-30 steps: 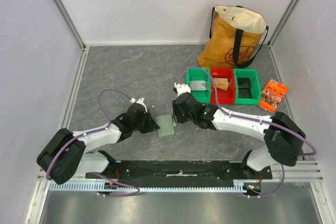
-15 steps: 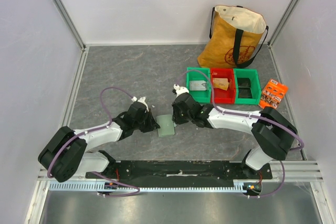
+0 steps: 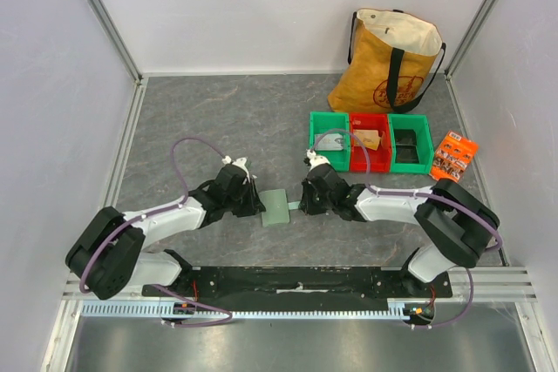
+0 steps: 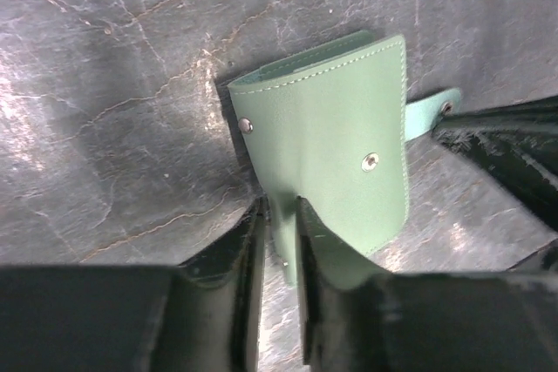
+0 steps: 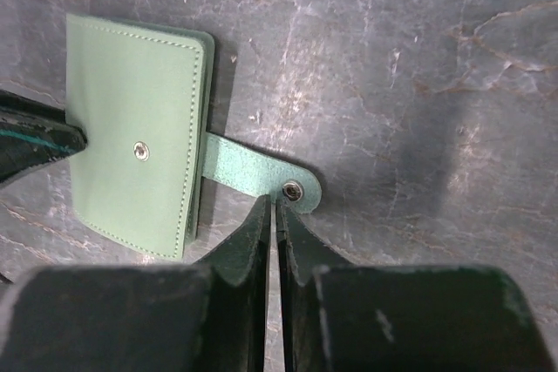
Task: Take the credit cards out of the card holder
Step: Open the card holder at the center of the board.
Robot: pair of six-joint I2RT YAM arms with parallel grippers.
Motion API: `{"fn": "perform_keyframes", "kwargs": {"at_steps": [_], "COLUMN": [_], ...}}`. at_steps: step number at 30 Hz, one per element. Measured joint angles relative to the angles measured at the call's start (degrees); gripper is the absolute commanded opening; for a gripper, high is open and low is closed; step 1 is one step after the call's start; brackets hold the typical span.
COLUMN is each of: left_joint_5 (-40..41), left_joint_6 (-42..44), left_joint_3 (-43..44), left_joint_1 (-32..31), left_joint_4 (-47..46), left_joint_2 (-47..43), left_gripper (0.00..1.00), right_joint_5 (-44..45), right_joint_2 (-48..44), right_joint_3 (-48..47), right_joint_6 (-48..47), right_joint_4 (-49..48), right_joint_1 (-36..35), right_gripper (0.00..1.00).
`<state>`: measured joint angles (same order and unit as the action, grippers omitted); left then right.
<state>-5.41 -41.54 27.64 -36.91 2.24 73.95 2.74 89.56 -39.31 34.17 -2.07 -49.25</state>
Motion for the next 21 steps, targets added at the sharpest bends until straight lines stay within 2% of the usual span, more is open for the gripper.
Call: {"fn": "perform_keyframes", "kwargs": {"at_steps": [2,4,6,9,15,21], "left_joint_5": [0.8,1.6,3.3,5.9,12.7,20.8], "left_joint_6": [1.4,2.8,3.8,5.4,6.9,7.0], "left_joint_3": [0.6,1.2,2.1,4.0,10.3,17.1], "left_joint_1": [-0.3,-1.1,-2.6,-5.3,-13.1,-20.6], "left_joint_4": [1.4,2.9,5.4,8.3,13.5,17.5], "left_joint_2": [0.0,-0.2,-0.9,-2.6,-2.2,5.3], "left_gripper": [0.51,0.64,0.73,0.82,0.91,0.93], "right_joint_5": [-1.6,-3.4,-5.6,-8.5,-13.6,-16.6], "right_joint_2": [0.0,0.0,0.0,0.0,0.4,1.6], "right_joint_3": [1.4,2.5,3.7,5.3,7.0,7.5], "right_joint_6": [0.9,1.9,2.9,4.4,6.8,8.4], "right_joint_4": [-2.9,-5.2,-7.5,-10.3,-13.6,-15.9], "right_joint_1": [1.2,2.3,3.4,4.9,6.8,7.5], "right_gripper": [0.11,0.11,0.11,0.11,0.11,0.11]}}
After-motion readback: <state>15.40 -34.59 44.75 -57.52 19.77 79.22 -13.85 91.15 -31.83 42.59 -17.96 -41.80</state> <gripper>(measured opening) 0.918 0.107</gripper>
